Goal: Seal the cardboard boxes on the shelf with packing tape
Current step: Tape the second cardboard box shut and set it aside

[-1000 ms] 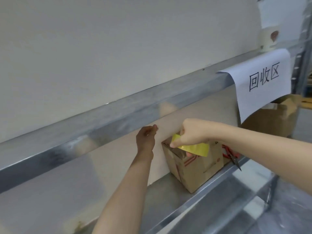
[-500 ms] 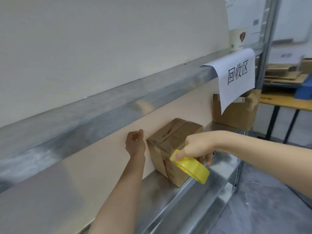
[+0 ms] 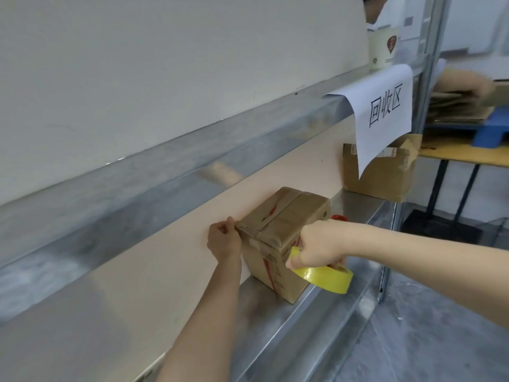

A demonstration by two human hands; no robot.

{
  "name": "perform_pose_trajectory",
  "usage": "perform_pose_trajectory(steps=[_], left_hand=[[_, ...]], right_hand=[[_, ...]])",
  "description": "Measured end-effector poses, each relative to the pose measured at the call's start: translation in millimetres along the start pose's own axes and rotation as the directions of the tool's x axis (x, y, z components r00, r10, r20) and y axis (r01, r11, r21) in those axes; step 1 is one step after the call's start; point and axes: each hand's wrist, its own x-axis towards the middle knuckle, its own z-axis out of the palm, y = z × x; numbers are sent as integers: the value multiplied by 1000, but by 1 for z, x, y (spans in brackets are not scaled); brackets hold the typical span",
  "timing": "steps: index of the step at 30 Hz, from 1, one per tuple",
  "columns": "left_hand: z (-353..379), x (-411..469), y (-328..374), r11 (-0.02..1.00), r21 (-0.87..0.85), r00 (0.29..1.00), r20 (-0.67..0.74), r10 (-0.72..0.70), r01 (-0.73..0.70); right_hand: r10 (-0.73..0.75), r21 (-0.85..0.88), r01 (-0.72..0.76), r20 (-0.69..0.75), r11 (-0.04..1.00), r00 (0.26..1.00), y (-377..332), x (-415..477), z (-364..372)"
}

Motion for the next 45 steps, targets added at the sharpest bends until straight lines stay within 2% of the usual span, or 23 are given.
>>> perform_pose_trajectory(steps=[7, 12, 15, 20, 26, 29, 31, 33, 34, 35, 37, 39, 42, 45], left_hand=[[4, 4, -2, 997, 35, 998, -14, -62, 63], [4, 13, -5, 972, -43, 972, 63, -227, 230], [3, 13, -2, 931, -95, 932, 123, -341, 353], [7, 7, 3, 847, -228, 876, 172, -451, 480], [11, 4, 10, 841, -160, 847, 240, -475, 517], [11, 10, 11, 859, -83, 848, 233, -477, 506], [11, 13, 12, 853, -90, 847, 212, -488, 514], [10, 14, 11, 895, 4, 889, 120, -443, 446], [8, 12, 10, 934, 112, 938, 36, -345, 340], [7, 10, 9, 960, 207, 982, -41, -186, 190], [0, -6, 14, 965, 243, 987, -104, 126, -98], [-5, -17, 13, 934, 226, 952, -67, 300, -278], [-10, -24, 6, 895, 254, 930, 78, 360, -368], [-12, -26, 5, 822, 363, 897, 133, 421, -439]], right_hand=[[-3, 38, 1, 41, 999, 999, 9, 4, 1], [-8, 78, 5, 49, 997, 999, 13, 6, 8], [-24, 90, 19, 59, 996, 998, 14, 10, 8], [-68, 130, 57, 88, 990, 994, 18, 14, 7], [-90, 144, 77, 83, 986, 993, 20, 15, 7], [-94, 148, 84, 67, 985, 993, 20, 18, 11], [-95, 153, 86, 56, 985, 994, 22, 19, 12], [-98, 177, 87, 54, 980, 994, 24, 17, 12], [-105, 187, 93, 53, 978, 993, 26, 16, 11], [-113, 187, 101, 53, 977, 992, 26, 16, 11], [-120, 183, 109, 52, 977, 991, 26, 14, 11], [-120, 191, 110, 40, 975, 992, 26, 15, 12], [-118, 191, 110, 36, 975, 992, 24, 15, 14], [-125, 188, 116, 40, 975, 991, 24, 14, 16]])
